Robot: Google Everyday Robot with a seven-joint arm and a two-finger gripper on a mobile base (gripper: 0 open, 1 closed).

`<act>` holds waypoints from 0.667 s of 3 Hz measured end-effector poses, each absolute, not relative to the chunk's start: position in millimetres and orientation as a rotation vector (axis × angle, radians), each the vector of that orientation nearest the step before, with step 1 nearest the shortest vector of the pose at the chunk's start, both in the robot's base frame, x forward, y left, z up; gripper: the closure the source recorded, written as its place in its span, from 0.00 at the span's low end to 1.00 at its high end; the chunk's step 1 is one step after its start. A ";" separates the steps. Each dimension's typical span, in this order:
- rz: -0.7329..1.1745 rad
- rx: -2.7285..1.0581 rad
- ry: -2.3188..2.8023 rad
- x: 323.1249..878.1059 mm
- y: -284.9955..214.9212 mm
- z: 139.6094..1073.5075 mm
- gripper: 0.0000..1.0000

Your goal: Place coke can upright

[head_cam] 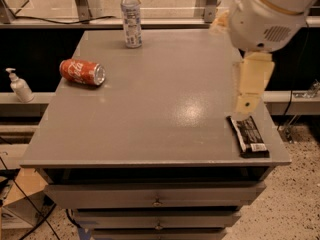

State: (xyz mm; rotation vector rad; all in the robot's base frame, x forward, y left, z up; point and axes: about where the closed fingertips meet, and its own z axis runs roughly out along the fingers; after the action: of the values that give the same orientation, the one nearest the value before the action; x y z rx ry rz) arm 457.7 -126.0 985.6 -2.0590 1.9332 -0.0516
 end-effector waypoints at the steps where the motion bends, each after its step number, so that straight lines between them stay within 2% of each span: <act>1: -0.058 -2.060 1.915 459.7 -120.6 987.8 0.00; 2: -0.071 -2.063 1.957 465.5 -122.6 983.4 0.00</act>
Offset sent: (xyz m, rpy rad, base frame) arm 0.0114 -0.0045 -0.0134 -0.0714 0.0612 -0.0452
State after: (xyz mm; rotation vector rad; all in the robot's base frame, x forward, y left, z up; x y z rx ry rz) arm 465.5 -122.6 983.4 -2.0631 1.9566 -0.0714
